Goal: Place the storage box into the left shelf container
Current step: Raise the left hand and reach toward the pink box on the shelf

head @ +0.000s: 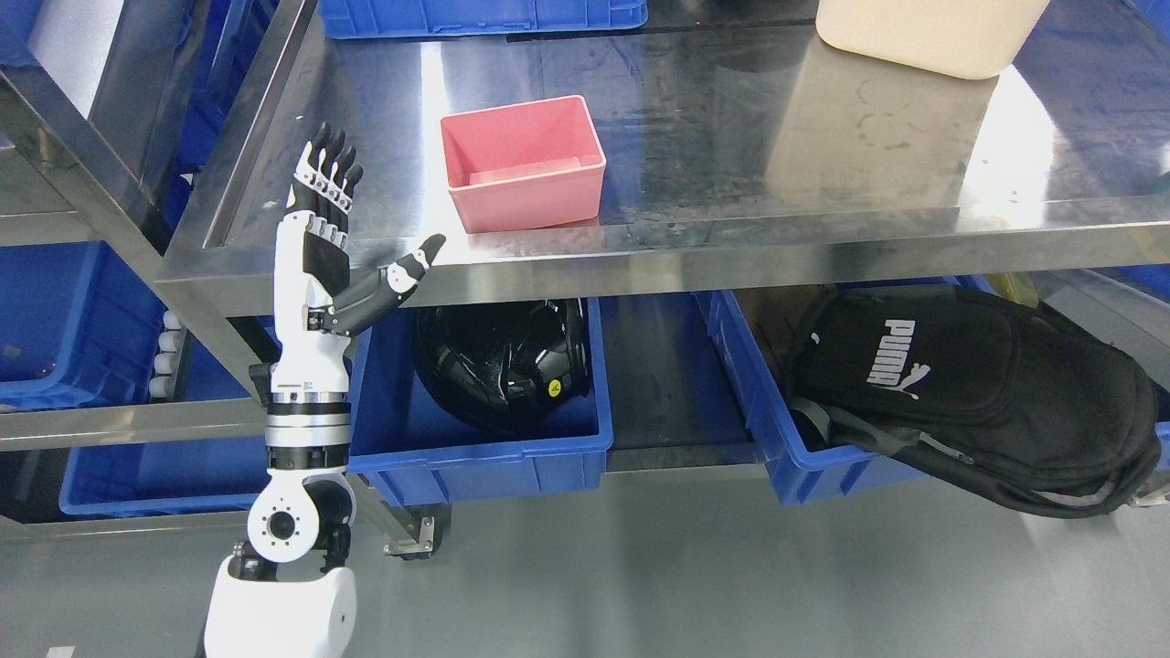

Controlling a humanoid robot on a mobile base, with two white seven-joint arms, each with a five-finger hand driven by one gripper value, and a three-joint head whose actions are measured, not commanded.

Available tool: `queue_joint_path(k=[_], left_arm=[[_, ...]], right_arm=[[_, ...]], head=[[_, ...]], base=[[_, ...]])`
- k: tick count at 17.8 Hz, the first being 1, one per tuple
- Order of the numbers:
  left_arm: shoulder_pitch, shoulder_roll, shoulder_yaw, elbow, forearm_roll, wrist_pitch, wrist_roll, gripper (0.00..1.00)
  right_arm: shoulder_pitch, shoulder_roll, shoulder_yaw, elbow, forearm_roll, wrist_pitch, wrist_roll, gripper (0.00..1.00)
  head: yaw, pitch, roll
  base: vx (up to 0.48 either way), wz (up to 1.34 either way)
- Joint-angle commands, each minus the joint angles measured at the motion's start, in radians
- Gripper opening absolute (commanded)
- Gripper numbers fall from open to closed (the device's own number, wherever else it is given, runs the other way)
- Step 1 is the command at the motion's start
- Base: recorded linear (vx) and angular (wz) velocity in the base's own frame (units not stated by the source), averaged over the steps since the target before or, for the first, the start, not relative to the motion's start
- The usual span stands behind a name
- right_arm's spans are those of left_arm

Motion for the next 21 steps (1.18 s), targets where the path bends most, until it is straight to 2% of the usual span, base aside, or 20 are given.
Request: queue_joint_path(k=[1, 3, 5, 6, 7, 10, 12, 15, 18, 21], left_arm=[[-0.006, 0.017, 0.009, -0.003, -0.001, 0.0, 0.0, 1.0], [-0.016, 0.017, 0.014, -0.003, -0.001, 0.002, -0.002, 1.0], [-0.093, 0.017, 0.036, 0.0, -0.007, 0.028, -0.017, 1.0], [-0.157, 0.017, 0.07, 0.005, -0.022, 0.05, -0.073, 1.0], [-0.244, 0.024, 0.104, 0.023, -0.081, 0.084, -0.211, 1.0], [-0.456, 0.201, 0.101, 0.109, -0.186, 0.176, -0.637, 1.0], [-0.58, 0.291, 0.045, 0.199, -0.25, 0.23, -0.782, 0.99], [-0.694, 0.355, -0.128, 0.28, -0.283, 0.232, -0.821, 0.99], [-0.721, 0.357, -0.242, 0.283, -0.286, 0.258, -0.903, 0.97], [-0.721, 0.354, -0.296, 0.283, -0.292, 0.36, -0.962, 0.96]], right_arm=[[0.009, -0.017, -0.005, -0.017, 0.002, -0.001, 0.0, 1.0], [0.009, -0.017, -0.005, -0.017, 0.002, -0.001, 0.0, 1.0], [0.009, -0.017, -0.005, -0.017, 0.002, -0.001, 0.0, 1.0], [0.009, -0.017, -0.005, -0.017, 0.002, -0.001, 0.0, 1.0], [0.009, -0.017, -0.005, -0.017, 0.002, -0.001, 0.0, 1.0], [0.009, -0.017, -0.005, -0.017, 0.002, -0.001, 0.0, 1.0], [0.009, -0.017, -0.005, -0.017, 0.002, -0.001, 0.0, 1.0], [0.009, -0.017, -0.005, -0.017, 0.002, -0.001, 0.0, 1.0], [0.009, -0.017, -0.005, -0.017, 0.002, -0.001, 0.0, 1.0], [0.009, -0.017, -0.005, -0.017, 0.002, -0.001, 0.0, 1.0]], head=[[0.0, 0.0, 0.0], [0.0, 0.0, 0.0], [0.0, 0.0, 0.0], [0.0, 0.0, 0.0], [0.0, 0.0, 0.0], [0.0, 0.0, 0.0], [0.0, 0.0, 0.0], [0.0, 0.0, 0.0], [0.0, 0.0, 0.0], [0.0, 0.0, 0.0]], base=[[0.0, 0.0], [0.0, 0.0], [0.0, 0.0], [0.0, 0.0], [0.0, 0.0], [0.0, 0.0], [0.0, 0.0], [0.0, 0.0], [0.0, 0.0], [0.0, 0.0]])
